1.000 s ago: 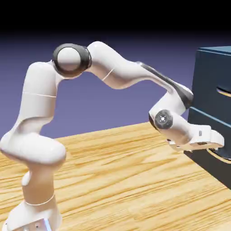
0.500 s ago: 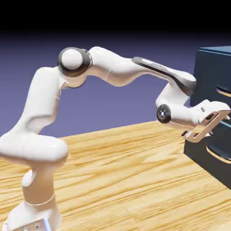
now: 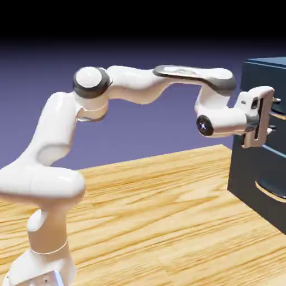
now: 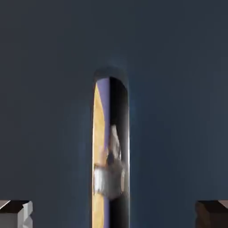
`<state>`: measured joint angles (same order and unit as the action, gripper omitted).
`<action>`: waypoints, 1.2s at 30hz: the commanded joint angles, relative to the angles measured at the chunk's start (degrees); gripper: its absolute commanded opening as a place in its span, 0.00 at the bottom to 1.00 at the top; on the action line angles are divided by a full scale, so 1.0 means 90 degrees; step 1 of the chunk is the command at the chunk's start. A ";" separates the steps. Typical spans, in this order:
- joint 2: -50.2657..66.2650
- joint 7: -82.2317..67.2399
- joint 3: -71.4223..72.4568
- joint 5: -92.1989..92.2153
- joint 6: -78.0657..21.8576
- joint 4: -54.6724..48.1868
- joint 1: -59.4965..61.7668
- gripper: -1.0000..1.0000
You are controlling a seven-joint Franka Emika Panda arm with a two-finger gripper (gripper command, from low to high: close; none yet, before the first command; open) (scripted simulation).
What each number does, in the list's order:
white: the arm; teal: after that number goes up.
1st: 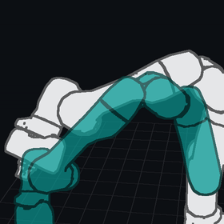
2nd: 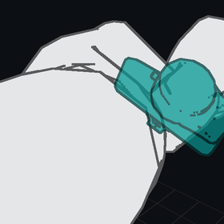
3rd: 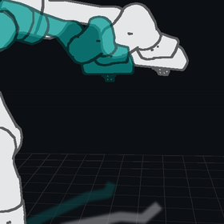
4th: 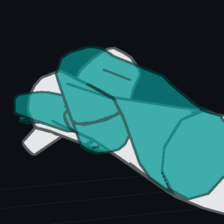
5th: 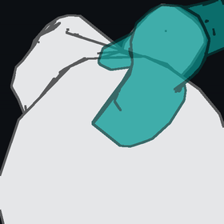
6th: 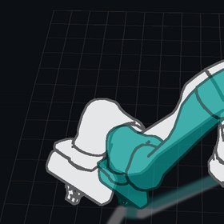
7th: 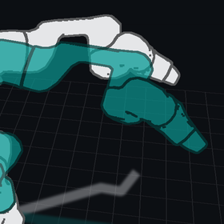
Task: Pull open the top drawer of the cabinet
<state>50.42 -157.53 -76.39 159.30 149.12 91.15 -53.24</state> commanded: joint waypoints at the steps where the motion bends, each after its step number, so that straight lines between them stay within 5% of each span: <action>1: 0.0101 0.0095 0.0100 -0.0012 0.0066 -0.0232 0.0179 0.50; 2: 0.0138 0.0130 0.0137 -0.0016 0.0090 -0.0317 0.0245 0.50; 3: 0.0138 0.0130 0.0137 -0.0016 0.0090 -0.0317 0.0245 0.00; 19: -0.0957 -0.0906 -0.1974 0.0018 -0.0826 0.3068 -0.2827 0.00; 36: -0.0373 -0.0924 -0.5207 -0.0527 -0.1281 0.6146 -0.6579 0.00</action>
<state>47.06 -165.74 -123.25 154.56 137.62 146.49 -112.42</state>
